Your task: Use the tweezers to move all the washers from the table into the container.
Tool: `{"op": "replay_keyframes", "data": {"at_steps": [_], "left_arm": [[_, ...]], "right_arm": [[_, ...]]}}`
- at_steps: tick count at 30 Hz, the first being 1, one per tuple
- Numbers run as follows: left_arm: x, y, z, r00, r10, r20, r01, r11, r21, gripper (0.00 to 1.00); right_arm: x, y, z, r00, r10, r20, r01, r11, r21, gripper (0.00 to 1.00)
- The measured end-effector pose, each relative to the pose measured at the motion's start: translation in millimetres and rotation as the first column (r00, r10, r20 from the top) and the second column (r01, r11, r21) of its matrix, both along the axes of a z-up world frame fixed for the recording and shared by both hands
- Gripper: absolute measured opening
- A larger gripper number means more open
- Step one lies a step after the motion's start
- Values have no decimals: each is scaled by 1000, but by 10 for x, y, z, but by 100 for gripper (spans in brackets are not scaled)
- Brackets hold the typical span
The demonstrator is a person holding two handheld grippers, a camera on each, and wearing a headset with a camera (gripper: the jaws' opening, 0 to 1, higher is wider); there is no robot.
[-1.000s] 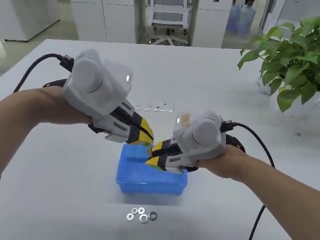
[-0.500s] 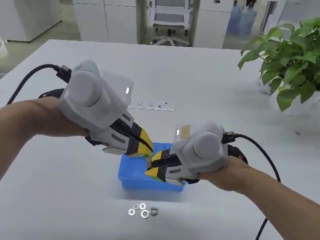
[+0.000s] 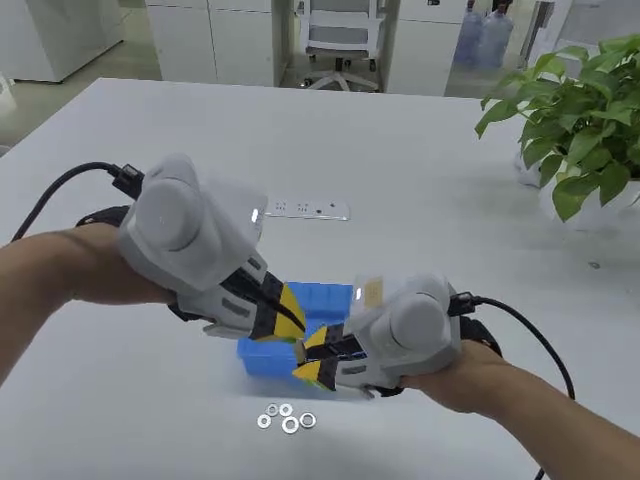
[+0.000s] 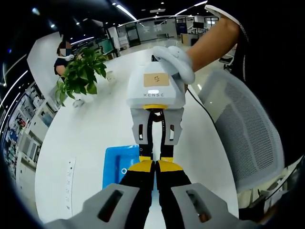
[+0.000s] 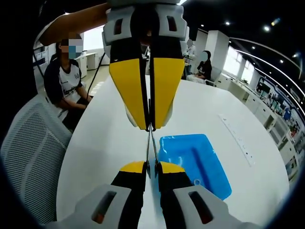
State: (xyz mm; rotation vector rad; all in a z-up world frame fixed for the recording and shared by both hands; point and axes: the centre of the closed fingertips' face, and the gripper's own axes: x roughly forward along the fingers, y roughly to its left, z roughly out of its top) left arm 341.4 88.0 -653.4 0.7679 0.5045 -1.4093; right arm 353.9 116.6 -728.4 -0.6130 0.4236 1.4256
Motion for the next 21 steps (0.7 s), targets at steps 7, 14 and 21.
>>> {"op": "replay_keyframes", "data": {"at_steps": [7, 14, 21], "left_arm": [[-62, -8, -109, 1000, -10, -11, 10, 1000, 10, 5], [-116, -24, -244, 999, -21, -29, 22, 999, 25, 5], [-136, -42, -377, 998, -28, -47, 30, 999, 37, 5]], "right_arm": [[-69, -9, -109, 1000, 2, -19, -2, 1000, -5, 11], [-145, -20, -243, 999, 1, -43, -1, 1000, -13, 11], [-186, -61, -369, 998, -5, -63, 4, 1000, -27, 12]]}}
